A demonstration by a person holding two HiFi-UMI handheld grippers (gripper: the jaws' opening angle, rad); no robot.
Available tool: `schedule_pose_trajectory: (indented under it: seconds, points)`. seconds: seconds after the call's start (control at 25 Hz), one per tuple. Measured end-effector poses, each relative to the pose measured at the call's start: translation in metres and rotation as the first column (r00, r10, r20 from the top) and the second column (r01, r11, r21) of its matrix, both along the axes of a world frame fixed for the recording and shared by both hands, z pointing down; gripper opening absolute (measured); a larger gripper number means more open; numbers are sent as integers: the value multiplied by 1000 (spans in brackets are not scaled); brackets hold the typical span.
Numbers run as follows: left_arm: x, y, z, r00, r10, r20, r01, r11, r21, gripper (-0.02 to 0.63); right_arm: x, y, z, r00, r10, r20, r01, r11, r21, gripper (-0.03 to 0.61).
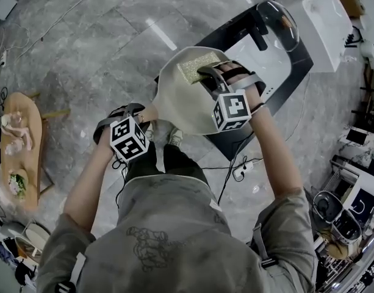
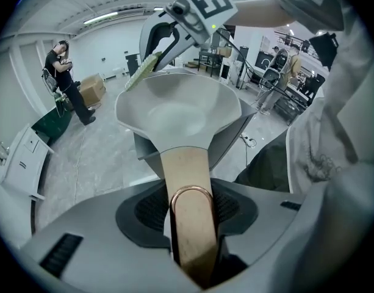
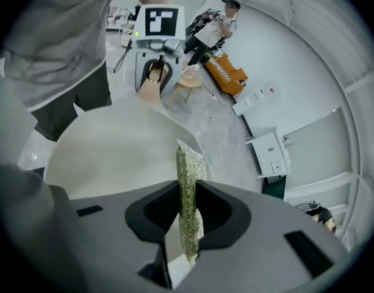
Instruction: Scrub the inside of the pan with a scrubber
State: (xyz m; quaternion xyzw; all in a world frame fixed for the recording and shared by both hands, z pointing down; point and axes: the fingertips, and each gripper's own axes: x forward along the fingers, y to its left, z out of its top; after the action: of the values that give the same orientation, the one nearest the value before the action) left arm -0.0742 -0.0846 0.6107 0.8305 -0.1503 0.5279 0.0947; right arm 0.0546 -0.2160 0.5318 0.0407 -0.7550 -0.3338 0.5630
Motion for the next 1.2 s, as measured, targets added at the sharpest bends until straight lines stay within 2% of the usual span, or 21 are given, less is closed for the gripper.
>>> schedule_pose_trajectory:
  seconds: [0.24,0.36,0.48,0.72,0.84,0.96,1.08,1.2]
  points:
    - [-2,1,3,1000,6,-1,-6,1000,-14,178,14,-24,45,987,-21,-160,40,992,117,84]
    - [-1,1,1,1000,6,1,-6,1000,-10,178,21,-25,64,978,-15,-207,42,991,126,84]
    - [0,1,1,1000,2,-4,-2,1000,-1,178,31,-25,81,967,1,-255,26,994,103,86]
    - [-1,1,1,1000,4,-7,-4,1000,4,176,57,-13,105,938,53,-342,-58,998,-3,92]
    - [-1,0,1,1000,2,-10,-2,1000,5,176,67,-3,117,939,91,-333,-116,992,-57,94]
    - [0,-1,1,1000,1,-10,-1,1000,4,176,77,7,120,936,182,-301,-225,968,-112,94]
    - [-1,-1,1,1000,-1,-10,1,1000,1,176,86,24,119,909,290,-299,-357,912,-203,94]
    - [-2,0,2,1000,-3,-11,3,1000,-2,176,96,42,115,879,346,-329,-438,857,-270,94]
